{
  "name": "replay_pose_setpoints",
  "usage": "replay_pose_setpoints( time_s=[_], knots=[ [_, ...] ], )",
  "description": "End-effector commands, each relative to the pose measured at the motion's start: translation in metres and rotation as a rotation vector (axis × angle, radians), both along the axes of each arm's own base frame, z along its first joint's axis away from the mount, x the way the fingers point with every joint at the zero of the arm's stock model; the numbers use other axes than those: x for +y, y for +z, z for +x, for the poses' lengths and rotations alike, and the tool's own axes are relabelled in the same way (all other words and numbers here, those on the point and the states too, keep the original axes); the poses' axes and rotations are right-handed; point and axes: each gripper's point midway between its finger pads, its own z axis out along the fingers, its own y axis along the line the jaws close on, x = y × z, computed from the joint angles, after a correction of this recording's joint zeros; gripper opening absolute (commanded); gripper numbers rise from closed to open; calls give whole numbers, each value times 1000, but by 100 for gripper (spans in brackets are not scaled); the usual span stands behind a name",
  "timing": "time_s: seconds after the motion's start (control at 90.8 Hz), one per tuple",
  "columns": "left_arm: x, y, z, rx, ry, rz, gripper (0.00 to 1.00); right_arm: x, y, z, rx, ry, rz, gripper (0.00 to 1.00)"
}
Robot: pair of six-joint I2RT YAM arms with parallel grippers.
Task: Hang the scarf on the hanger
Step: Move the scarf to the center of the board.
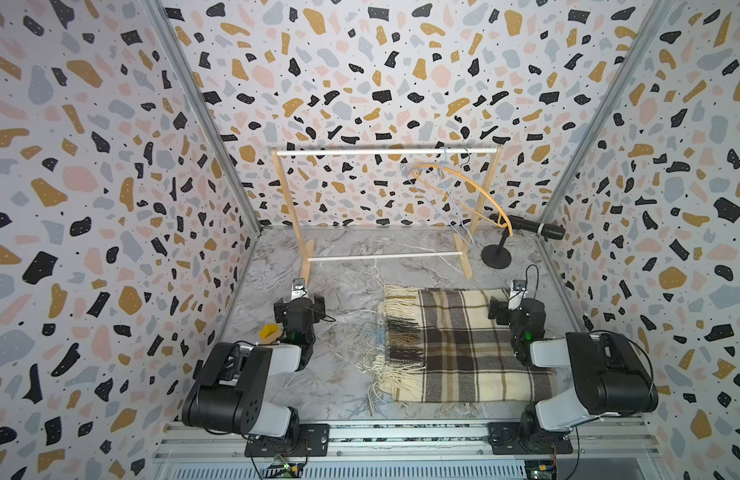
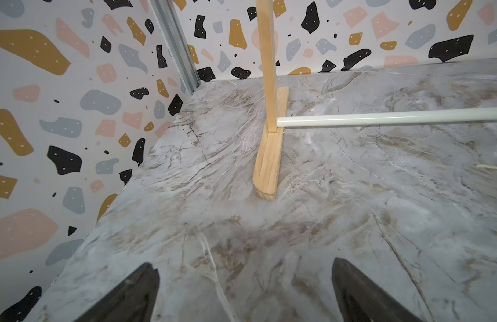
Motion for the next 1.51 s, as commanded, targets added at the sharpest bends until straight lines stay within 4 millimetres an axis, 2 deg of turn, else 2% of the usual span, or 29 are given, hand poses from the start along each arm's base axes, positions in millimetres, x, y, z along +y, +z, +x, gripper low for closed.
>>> replay_pose_setpoints(
  time_s=[0.0, 0.418, 0.529, 0.606, 0.683, 0.749, 0.793, 0.87, 0.914, 1.024, 1.123, 1.255, 1.343, 1.498],
  knots=[
    [1, 9, 3, -37, 1, -2, 100, 1, 10, 5, -32, 3, 1, 100],
    [5, 13, 1, -54, 22, -2, 100, 1, 10, 5, -32, 4, 3, 100],
    [6, 34, -6, -92, 37, 4, 100, 0, 12, 4, -37, 5, 11, 100],
    [10, 49, -16, -52, 74, 7, 100, -3, 20, 2, -45, -8, 17, 100],
    [17, 77, -26, -80, 154, -86, 100, -5, 31, -2, -33, -22, 20, 100],
    [15, 94, -34, -122, 176, -199, 100, -8, 38, -6, 25, -54, 46, 100],
    [11, 102, -41, -136, 170, -276, 100, -10, 50, -8, 40, -81, 73, 100],
    [0, 113, -51, -145, 120, -383, 100, -8, 60, -21, 125, -136, 196, 100],
    [-5, 115, -59, -130, 101, -419, 100, 1, 62, -30, 203, -129, 268, 99],
    [-3, 116, -80, -79, 111, -429, 100, 31, 58, -65, 403, -92, 442, 100],
    [-2, 115, -92, -59, 106, -424, 100, 45, 52, -93, 496, -88, 473, 100],
    [-6, 114, -94, -51, 82, -437, 100, 49, 35, -126, 616, -113, 396, 100],
    [-8, 113, -93, -43, 77, -435, 100, 55, 19, -138, 688, -93, 370, 100],
    [-5, 105, -92, -22, 93, -423, 100, 62, -20, -155, 814, -117, 336, 100]
  ],
)
